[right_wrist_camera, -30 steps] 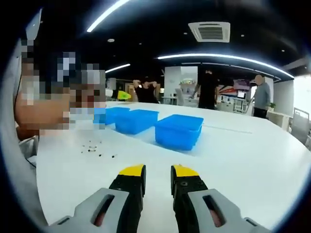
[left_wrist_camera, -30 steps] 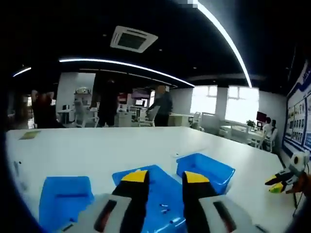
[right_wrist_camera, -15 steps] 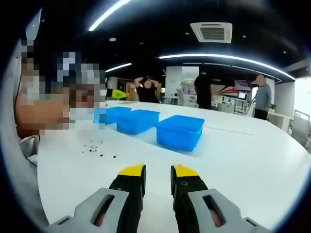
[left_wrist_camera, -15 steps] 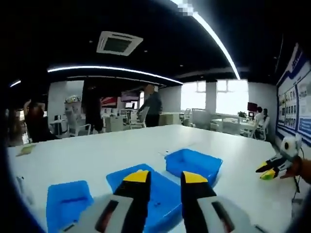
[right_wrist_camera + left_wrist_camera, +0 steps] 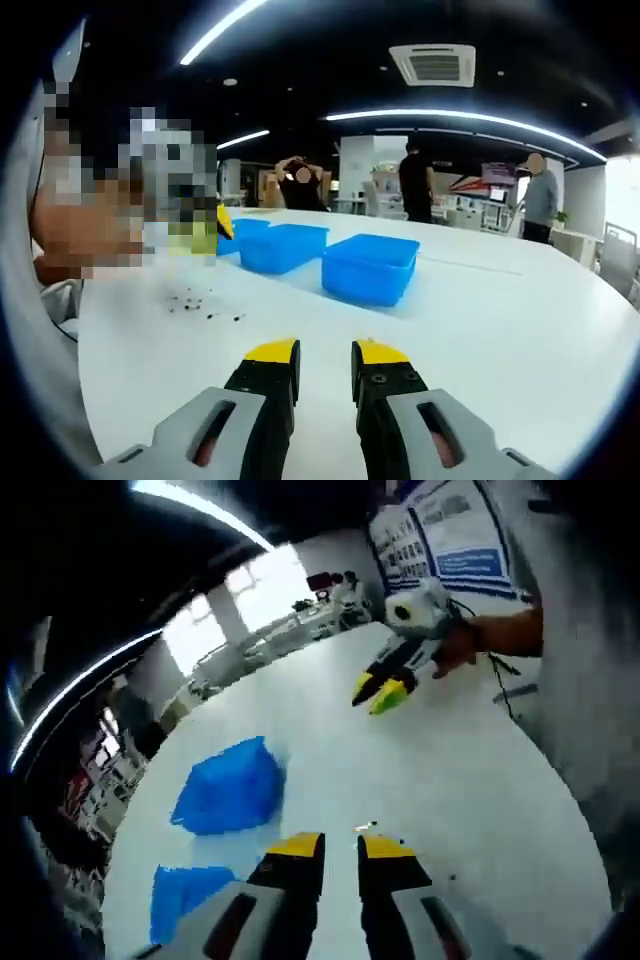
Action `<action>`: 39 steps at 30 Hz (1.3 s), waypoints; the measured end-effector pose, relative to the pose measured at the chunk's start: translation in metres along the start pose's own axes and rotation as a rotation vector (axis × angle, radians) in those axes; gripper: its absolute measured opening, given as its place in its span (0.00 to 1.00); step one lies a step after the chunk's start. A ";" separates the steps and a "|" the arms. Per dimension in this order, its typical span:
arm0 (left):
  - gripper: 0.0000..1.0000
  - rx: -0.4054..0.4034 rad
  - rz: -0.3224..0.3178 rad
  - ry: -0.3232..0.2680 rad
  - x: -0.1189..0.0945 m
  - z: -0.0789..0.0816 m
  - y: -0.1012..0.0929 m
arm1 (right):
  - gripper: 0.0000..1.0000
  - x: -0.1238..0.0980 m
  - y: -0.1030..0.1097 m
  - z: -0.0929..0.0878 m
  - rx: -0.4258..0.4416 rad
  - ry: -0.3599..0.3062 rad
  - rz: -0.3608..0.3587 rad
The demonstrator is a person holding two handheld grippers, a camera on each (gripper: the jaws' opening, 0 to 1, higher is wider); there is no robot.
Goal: Pick up the resistors one by one and place each resistor into its matching bin, sorting the parts by color and model until every resistor is separated into the correct bin for its type
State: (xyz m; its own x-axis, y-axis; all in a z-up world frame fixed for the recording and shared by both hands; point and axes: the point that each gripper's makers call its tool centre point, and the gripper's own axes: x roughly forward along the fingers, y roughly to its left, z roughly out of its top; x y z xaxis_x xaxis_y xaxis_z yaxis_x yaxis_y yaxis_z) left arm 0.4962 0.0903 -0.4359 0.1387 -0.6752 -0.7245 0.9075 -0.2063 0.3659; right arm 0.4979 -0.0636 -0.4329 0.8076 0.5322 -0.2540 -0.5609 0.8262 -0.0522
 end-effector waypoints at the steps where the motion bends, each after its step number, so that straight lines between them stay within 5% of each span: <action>1: 0.17 0.035 -0.044 0.029 0.006 0.000 -0.008 | 0.23 -0.001 0.000 0.000 -0.001 0.000 0.000; 4: 0.17 0.128 -0.128 0.061 0.020 0.002 -0.017 | 0.23 -0.004 -0.002 0.000 -0.002 -0.002 -0.005; 9: 0.16 0.190 -0.176 0.075 0.036 0.007 0.000 | 0.23 -0.010 -0.006 -0.002 0.003 -0.005 -0.020; 14: 0.12 0.279 -0.337 0.076 0.045 0.013 -0.003 | 0.23 -0.016 -0.009 -0.004 0.008 -0.003 -0.033; 23: 0.10 0.386 -0.482 0.226 0.054 -0.003 -0.004 | 0.23 -0.028 -0.025 -0.006 0.017 -0.013 -0.076; 34: 0.06 0.351 -0.581 0.238 0.059 -0.002 -0.007 | 0.23 -0.034 -0.039 -0.013 0.037 -0.008 -0.102; 39: 0.06 0.296 -0.585 0.188 0.058 -0.003 -0.007 | 0.23 -0.032 -0.039 -0.014 0.039 -0.008 -0.095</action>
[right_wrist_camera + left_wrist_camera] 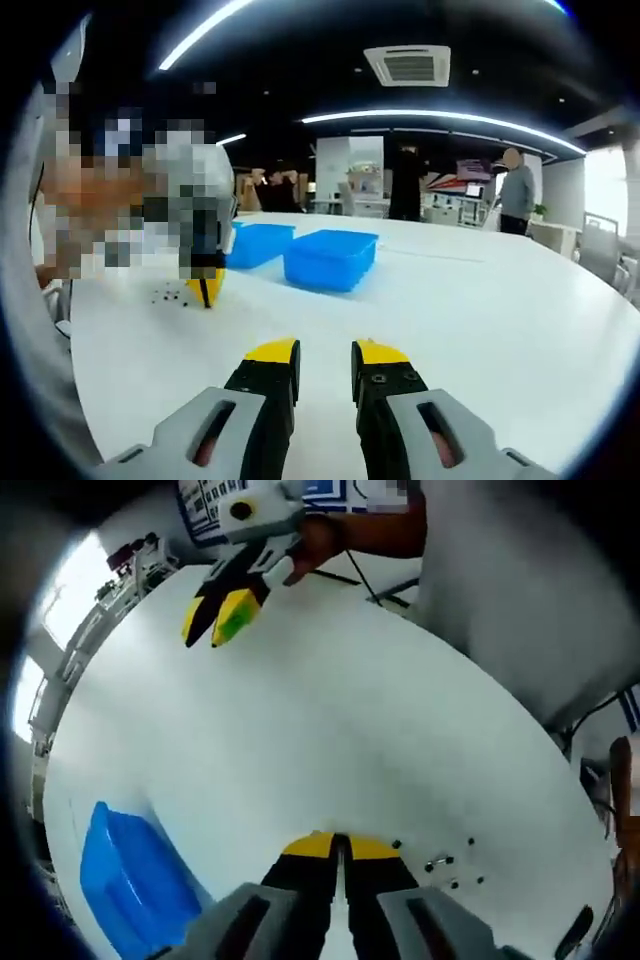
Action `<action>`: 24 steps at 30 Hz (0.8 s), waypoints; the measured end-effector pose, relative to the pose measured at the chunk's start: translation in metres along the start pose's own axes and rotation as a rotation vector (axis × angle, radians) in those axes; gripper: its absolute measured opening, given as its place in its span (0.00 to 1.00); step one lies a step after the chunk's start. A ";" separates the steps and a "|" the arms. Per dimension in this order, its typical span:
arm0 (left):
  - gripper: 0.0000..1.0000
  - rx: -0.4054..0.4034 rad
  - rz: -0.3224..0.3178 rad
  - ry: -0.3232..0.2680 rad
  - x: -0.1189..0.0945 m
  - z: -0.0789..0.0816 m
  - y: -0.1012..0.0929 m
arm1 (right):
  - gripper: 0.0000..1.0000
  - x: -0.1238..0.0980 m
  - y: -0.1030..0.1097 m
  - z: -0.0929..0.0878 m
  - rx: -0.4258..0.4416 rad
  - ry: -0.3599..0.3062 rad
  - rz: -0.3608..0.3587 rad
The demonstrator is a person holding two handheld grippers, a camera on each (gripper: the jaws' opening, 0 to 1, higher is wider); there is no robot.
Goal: Pick up the resistors one by one and place each resistor into its matching bin, sorting the parts by color and model until every resistor is separated into the correct bin for its type
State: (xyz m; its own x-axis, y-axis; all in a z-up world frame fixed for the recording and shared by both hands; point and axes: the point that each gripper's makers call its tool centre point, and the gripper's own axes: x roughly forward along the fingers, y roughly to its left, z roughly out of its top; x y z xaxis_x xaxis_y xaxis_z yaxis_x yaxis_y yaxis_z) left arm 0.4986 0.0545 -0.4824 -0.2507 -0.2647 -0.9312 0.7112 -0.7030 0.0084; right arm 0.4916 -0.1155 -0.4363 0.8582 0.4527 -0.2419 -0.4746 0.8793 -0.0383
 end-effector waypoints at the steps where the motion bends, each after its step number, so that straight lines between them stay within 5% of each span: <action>1: 0.06 -0.020 -0.002 -0.040 0.000 0.004 -0.002 | 0.23 0.000 0.000 0.000 0.000 -0.002 0.001; 5: 0.06 -0.060 0.047 -0.200 -0.014 0.020 -0.002 | 0.23 0.002 0.000 0.001 0.002 -0.003 0.003; 9: 0.06 -0.129 0.164 -0.412 -0.041 0.037 0.000 | 0.23 0.005 0.002 0.001 0.000 -0.004 0.010; 15: 0.06 -0.267 0.392 -0.668 -0.079 0.037 0.013 | 0.23 0.009 0.008 0.004 -0.007 -0.005 0.027; 19: 0.05 -0.420 0.639 -0.882 -0.128 0.024 0.030 | 0.23 0.010 0.012 0.005 -0.013 -0.006 0.039; 24: 0.05 -0.571 0.998 -0.923 -0.183 -0.024 0.046 | 0.23 0.011 0.016 0.003 -0.014 0.002 0.049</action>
State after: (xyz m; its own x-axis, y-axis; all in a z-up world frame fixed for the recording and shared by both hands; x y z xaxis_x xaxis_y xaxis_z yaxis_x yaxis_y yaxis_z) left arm 0.5928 0.0869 -0.3209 0.3233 -0.9439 -0.0679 0.9389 0.3110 0.1472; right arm 0.4944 -0.0955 -0.4366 0.8336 0.4947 -0.2458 -0.5186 0.8541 -0.0398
